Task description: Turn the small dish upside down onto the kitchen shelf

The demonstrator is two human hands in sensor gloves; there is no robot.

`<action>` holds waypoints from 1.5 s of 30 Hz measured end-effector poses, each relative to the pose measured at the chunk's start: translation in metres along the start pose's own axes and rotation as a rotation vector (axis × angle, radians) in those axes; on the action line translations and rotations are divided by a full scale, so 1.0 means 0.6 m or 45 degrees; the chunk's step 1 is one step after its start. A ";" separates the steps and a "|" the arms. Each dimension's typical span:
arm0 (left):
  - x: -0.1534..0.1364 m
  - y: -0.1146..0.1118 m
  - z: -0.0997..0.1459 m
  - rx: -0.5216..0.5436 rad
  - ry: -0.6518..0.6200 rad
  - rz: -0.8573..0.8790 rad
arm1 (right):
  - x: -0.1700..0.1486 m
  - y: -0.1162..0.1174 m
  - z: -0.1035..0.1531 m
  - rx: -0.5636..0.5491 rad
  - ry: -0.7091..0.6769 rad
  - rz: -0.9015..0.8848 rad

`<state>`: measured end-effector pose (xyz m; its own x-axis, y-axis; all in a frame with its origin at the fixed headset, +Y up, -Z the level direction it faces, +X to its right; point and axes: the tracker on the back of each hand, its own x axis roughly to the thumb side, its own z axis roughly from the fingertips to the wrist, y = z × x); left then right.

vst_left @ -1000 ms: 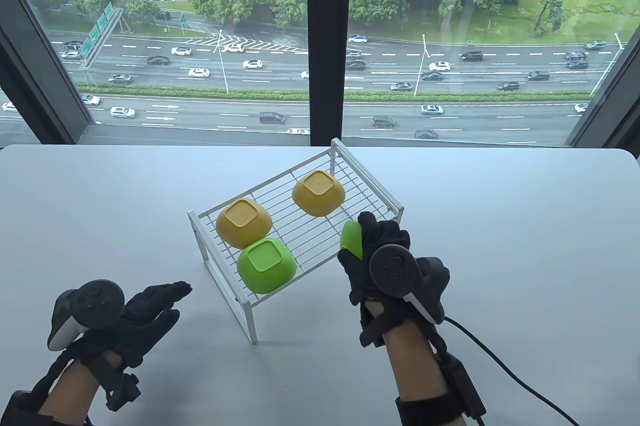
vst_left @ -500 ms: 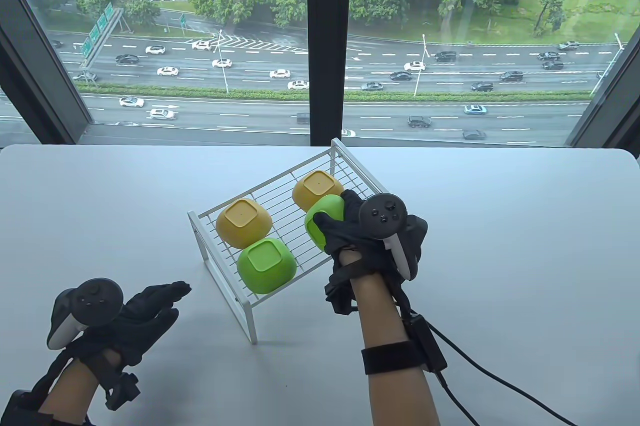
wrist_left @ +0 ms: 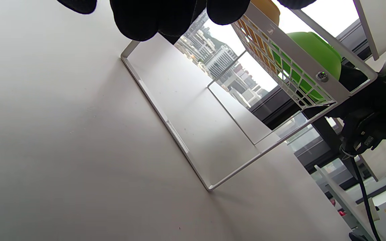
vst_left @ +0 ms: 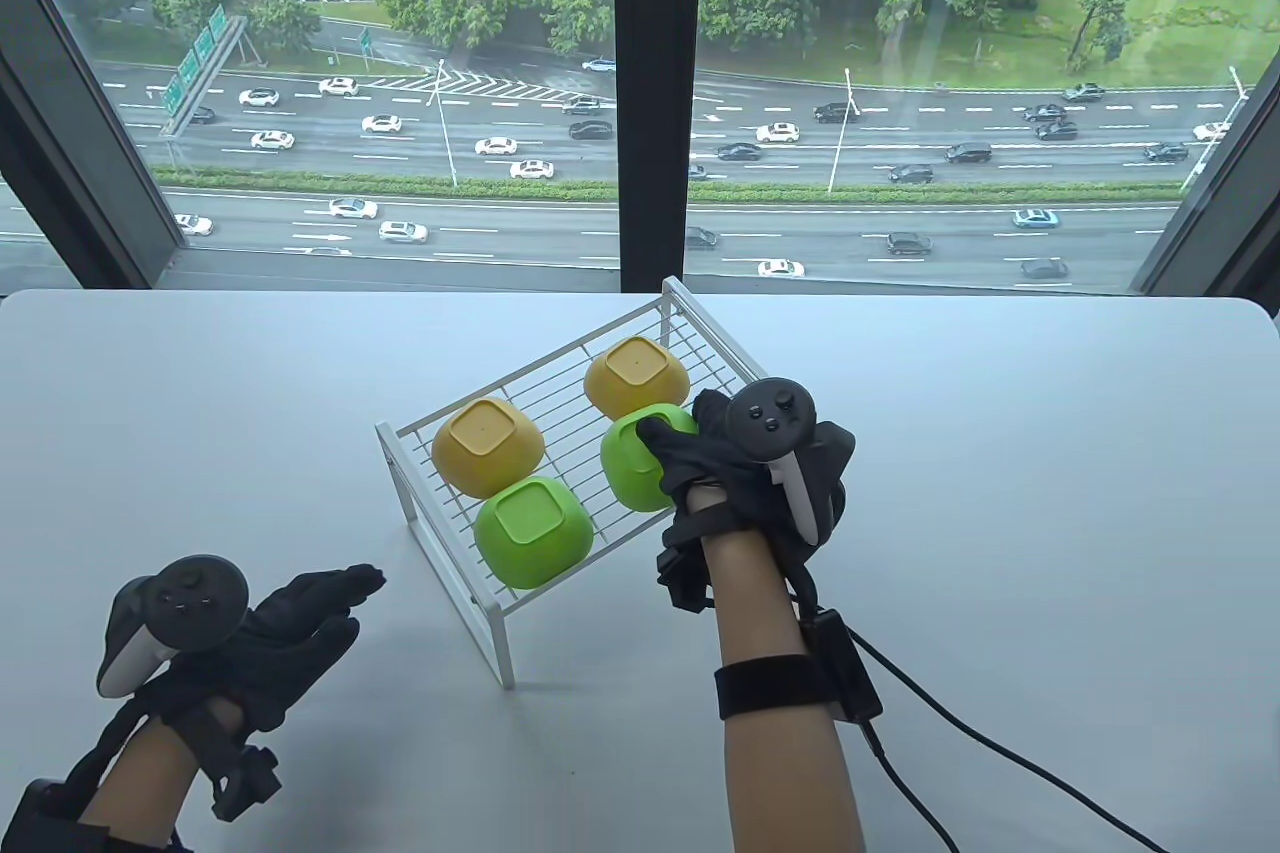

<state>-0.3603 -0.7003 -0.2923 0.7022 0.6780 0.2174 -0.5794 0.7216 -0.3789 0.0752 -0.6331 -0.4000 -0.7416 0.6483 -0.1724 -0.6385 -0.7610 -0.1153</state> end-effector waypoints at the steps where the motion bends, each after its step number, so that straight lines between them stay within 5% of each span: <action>1: 0.000 0.000 0.000 -0.001 0.000 0.002 | -0.002 -0.001 0.001 -0.008 -0.003 0.017; 11: -0.001 -0.001 -0.001 -0.009 -0.001 0.009 | -0.030 -0.010 0.016 -0.178 -0.123 -0.138; 15: -0.001 0.000 -0.001 -0.004 0.000 0.013 | -0.046 -0.034 0.056 -0.279 -0.267 -0.253; 19: 0.000 0.002 0.000 0.012 0.002 -0.016 | -0.065 -0.073 0.109 -0.299 -0.404 -0.106; 29: 0.016 -0.002 0.006 0.051 0.002 -0.147 | -0.144 -0.098 0.232 -0.074 -0.459 0.267; 33: 0.024 -0.006 0.008 0.094 0.025 -0.279 | -0.188 -0.071 0.232 -0.201 -0.535 0.336; 38: 0.024 -0.016 0.002 0.115 0.082 -0.393 | -0.186 -0.047 0.213 -0.151 -0.598 0.352; 45: 0.016 -0.018 0.001 0.130 0.145 -0.479 | -0.233 -0.027 0.190 0.136 -0.399 0.437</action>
<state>-0.3474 -0.7013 -0.2854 0.9110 0.3483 0.2207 -0.3073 0.9304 -0.1996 0.1659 -0.7090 -0.2628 -0.9294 0.3483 0.1223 -0.3508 -0.9364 0.0011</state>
